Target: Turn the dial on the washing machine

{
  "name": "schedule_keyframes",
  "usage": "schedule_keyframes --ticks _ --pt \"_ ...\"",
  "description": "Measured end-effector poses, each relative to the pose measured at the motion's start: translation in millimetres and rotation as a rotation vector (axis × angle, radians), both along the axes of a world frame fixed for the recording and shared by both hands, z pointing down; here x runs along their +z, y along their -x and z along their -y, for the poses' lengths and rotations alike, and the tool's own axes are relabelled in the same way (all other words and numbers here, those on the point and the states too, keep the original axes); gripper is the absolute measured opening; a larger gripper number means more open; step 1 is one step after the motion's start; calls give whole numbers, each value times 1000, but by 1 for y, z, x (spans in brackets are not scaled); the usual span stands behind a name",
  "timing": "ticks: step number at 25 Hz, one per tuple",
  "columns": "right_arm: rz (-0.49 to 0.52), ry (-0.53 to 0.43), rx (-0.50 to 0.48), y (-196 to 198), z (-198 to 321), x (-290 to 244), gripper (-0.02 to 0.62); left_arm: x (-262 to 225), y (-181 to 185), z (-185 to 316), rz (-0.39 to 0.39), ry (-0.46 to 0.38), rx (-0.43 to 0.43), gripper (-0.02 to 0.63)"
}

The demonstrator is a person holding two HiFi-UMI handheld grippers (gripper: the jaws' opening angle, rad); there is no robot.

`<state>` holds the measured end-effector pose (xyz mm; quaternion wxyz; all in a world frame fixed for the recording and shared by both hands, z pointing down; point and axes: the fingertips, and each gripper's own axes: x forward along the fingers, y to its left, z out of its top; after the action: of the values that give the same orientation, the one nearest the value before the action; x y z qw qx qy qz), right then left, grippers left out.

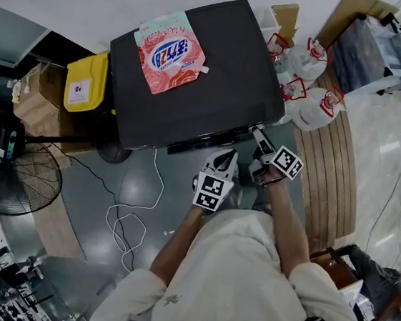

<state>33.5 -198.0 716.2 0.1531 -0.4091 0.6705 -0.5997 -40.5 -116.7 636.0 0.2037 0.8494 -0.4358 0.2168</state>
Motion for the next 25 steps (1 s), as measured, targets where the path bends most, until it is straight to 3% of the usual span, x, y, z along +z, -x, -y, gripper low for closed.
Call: schedule_keyframes --ticks 17,25 --pt "136 49 86 -2 0 5 268 3 1 0 3 5 6 12" --pt "138 53 91 -3 0 7 270 3 1 1 2 3 9 12"
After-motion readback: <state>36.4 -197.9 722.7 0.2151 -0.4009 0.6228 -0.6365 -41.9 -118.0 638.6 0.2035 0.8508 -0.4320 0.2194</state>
